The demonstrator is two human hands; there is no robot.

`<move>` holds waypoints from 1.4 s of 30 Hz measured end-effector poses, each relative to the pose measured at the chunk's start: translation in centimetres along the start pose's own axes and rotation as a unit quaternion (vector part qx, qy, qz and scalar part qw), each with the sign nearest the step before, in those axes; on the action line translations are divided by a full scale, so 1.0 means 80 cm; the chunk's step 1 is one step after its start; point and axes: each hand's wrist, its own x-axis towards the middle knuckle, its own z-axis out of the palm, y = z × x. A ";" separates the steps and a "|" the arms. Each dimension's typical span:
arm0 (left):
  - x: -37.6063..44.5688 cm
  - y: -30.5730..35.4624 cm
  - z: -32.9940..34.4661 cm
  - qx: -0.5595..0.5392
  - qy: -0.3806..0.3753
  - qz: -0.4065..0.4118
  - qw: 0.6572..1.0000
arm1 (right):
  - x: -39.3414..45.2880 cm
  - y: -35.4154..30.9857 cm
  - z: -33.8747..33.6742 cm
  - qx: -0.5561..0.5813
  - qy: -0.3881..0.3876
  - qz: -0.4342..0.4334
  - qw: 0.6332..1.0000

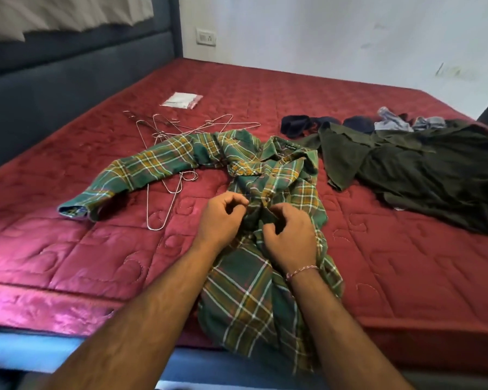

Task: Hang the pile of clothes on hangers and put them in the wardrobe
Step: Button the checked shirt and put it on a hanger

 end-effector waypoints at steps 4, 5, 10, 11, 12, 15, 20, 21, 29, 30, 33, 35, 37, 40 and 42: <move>-0.010 0.001 -0.005 0.162 -0.093 0.075 0.980 | 0.002 -0.002 0.002 -0.066 -0.008 0.007 0.998; -0.010 -0.001 -0.006 0.195 -0.113 0.107 0.968 | 0.002 -0.002 0.001 -0.057 0.003 0.013 0.998; -0.001 0.026 -0.022 0.162 -0.051 0.157 0.973 | 0.008 -0.010 -0.025 0.080 0.074 0.077 0.991; 0.006 0.039 -0.030 0.135 -0.047 0.148 0.979 | 0.018 -0.011 -0.036 0.122 0.076 0.067 0.987; 0.017 0.058 -0.039 0.113 -0.052 0.146 0.981 | 0.033 -0.016 -0.053 0.183 0.068 0.054 0.979; 0.056 0.118 -0.069 0.125 -0.100 0.151 0.975 | 0.083 -0.036 -0.121 0.273 0.018 -0.027 0.962; 0.069 0.198 -0.098 0.478 -0.170 0.101 0.856 | 0.113 -0.086 -0.228 -0.274 -0.185 -0.118 0.936; 0.056 0.207 -0.102 0.531 -0.167 0.102 0.825 | 0.099 -0.092 -0.236 -0.280 -0.213 -0.094 0.931; -0.098 0.129 -0.116 0.394 -0.303 0.056 0.866 | -0.099 -0.043 -0.155 0.144 -0.170 0.095 0.970; -0.115 0.120 -0.115 0.288 -0.319 0.032 0.902 | -0.119 -0.039 -0.142 0.215 -0.145 0.134 0.957; -0.158 0.105 -0.103 0.059 -0.283 -0.027 0.957 | -0.159 -0.043 -0.119 0.425 -0.064 0.249 0.868; -0.177 0.095 -0.088 -0.010 -0.194 -0.055 0.979 | -0.172 -0.048 -0.115 0.486 -0.033 0.279 0.827; -0.190 0.092 -0.073 -0.097 -0.122 -0.093 0.983 | -0.179 -0.053 -0.112 0.511 -0.028 0.283 0.812; -0.201 0.098 -0.055 -0.169 -0.071 -0.118 0.976 | -0.183 -0.061 -0.112 0.517 -0.024 0.276 0.810; -0.207 0.101 -0.045 -0.180 -0.065 -0.124 0.974 | -0.185 -0.068 -0.112 0.512 -0.023 0.276 0.813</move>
